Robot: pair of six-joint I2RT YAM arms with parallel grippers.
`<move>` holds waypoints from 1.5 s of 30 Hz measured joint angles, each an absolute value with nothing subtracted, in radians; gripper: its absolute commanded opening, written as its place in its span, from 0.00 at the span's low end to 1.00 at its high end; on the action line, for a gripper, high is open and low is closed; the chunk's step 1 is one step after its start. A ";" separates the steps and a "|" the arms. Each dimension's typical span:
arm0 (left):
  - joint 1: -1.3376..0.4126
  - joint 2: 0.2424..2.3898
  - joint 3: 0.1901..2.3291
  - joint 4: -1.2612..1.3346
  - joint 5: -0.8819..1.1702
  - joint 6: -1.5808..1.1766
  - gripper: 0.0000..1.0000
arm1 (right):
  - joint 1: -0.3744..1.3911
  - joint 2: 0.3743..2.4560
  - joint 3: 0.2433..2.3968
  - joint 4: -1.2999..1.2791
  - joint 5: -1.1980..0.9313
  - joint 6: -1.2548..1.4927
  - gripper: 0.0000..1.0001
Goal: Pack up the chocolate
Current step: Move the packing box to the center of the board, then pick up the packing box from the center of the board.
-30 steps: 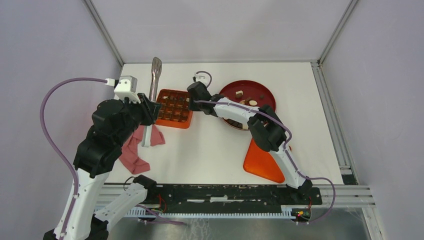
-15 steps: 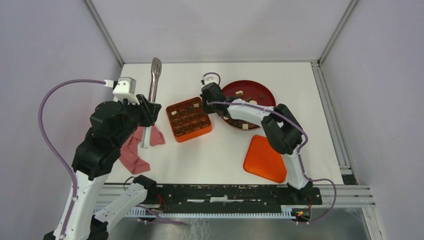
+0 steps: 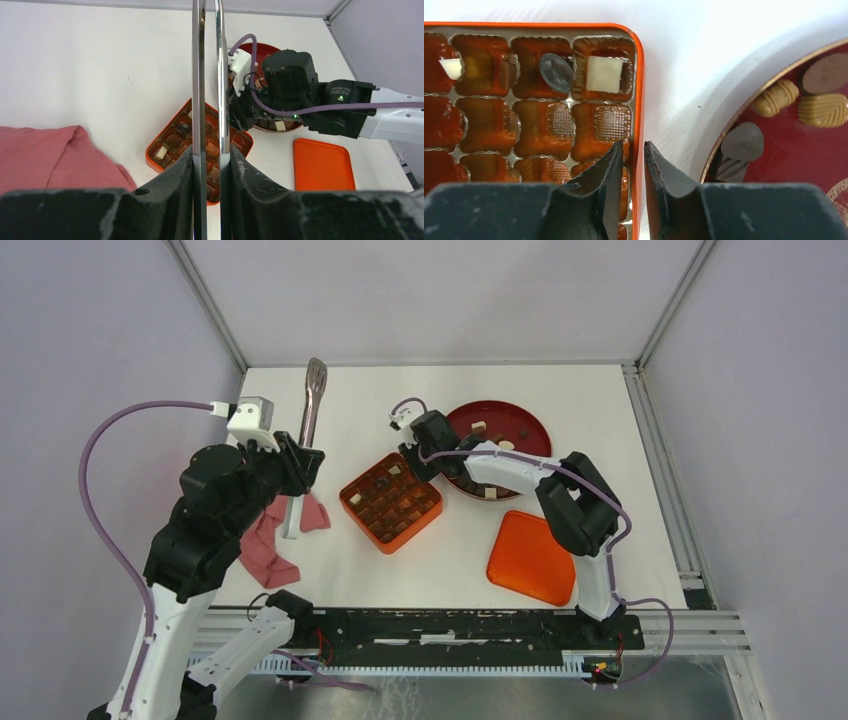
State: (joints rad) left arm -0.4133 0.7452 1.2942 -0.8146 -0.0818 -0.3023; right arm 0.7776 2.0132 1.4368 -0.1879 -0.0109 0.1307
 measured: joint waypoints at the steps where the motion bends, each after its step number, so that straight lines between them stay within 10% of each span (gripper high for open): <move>1: -0.413 0.746 1.292 -0.815 -0.076 -0.302 0.31 | 0.778 2.020 1.452 -0.213 -0.019 0.113 0.31; 23: -0.413 0.749 1.290 -0.815 -0.067 -0.303 0.31 | 0.774 2.190 1.731 -0.447 -0.103 -0.113 0.43; 34: -0.413 0.750 1.285 -0.814 -0.047 -0.329 0.31 | 0.762 2.193 1.730 -0.451 -0.121 -0.126 0.00; 45: -0.413 0.751 1.285 -0.815 -0.050 -0.336 0.31 | 0.746 2.019 1.463 -0.271 -0.116 -0.070 0.00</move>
State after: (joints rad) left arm -0.4133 0.7506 1.2850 -0.8146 -0.0498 -0.3355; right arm 0.7456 2.0190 1.4628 -0.2714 -0.1162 -0.0696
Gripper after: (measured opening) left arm 0.325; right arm 0.024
